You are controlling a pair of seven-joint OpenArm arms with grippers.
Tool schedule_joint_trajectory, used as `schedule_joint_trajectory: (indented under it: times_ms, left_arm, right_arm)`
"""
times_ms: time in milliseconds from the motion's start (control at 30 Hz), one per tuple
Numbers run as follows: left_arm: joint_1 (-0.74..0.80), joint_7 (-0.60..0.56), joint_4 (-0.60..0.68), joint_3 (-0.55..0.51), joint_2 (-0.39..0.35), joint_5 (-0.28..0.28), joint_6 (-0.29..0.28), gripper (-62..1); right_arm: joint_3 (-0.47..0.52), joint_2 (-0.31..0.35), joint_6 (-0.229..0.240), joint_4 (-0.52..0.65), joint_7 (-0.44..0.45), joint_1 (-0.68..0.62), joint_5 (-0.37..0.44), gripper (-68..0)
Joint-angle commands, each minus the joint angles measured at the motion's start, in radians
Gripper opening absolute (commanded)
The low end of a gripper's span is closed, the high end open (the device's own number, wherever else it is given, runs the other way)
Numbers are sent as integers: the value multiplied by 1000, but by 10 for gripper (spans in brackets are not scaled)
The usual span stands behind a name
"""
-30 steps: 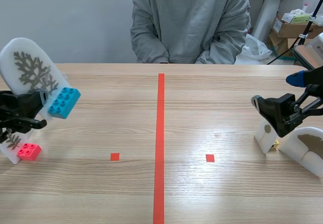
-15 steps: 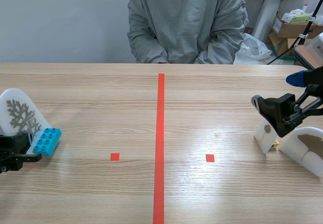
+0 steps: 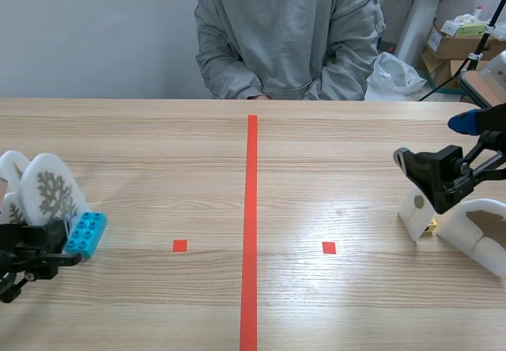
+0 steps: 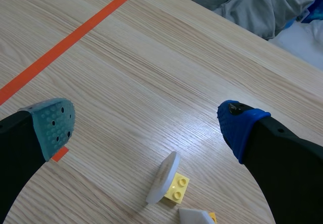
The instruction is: Do the leaf sorting experiment
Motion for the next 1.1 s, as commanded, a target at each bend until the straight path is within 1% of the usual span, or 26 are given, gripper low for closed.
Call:
schedule_joint_trajectory:
  times_ms: [0,67,100,200,267,400,500,567,767,900,1067]
  left_arm:
    - [-11,-16,18,0,-6,-6,-2,-306]
    - [-11,-18,18,0,-6,-6,-2,-238]
    - [-11,-18,18,0,-6,-6,-2,-215]
    - [-11,-18,18,0,-6,-5,-2,-176]
    - [-11,-18,18,0,-6,6,-3,-167]
    - [-10,-18,27,0,-7,6,-6,-167]
    - [2,-13,59,0,-8,5,-14,-167]
    - [16,-2,101,0,-10,5,-25,-167]
    - [74,14,283,-2,-15,5,-25,-167]
    - [90,59,395,-2,-26,9,-29,-163]
    - [109,84,525,-2,-66,9,-44,-75]
  right_arm:
    - [16,13,-6,18,16,6,12,-97]
    - [16,13,-6,18,16,6,12,-97]
    - [16,13,-6,18,16,6,12,-97]
    - [16,13,-6,18,16,6,12,-97]
    - [16,13,-6,18,16,6,12,-97]
    - [16,13,-6,18,16,6,12,-97]
    - [16,13,-6,18,15,6,11,-97]
    - [16,13,-6,18,15,6,11,-97]
    - [16,13,-6,18,15,6,11,-97]
    - [16,13,-6,18,15,6,11,-97]
    - [16,13,-6,18,15,6,11,-97]
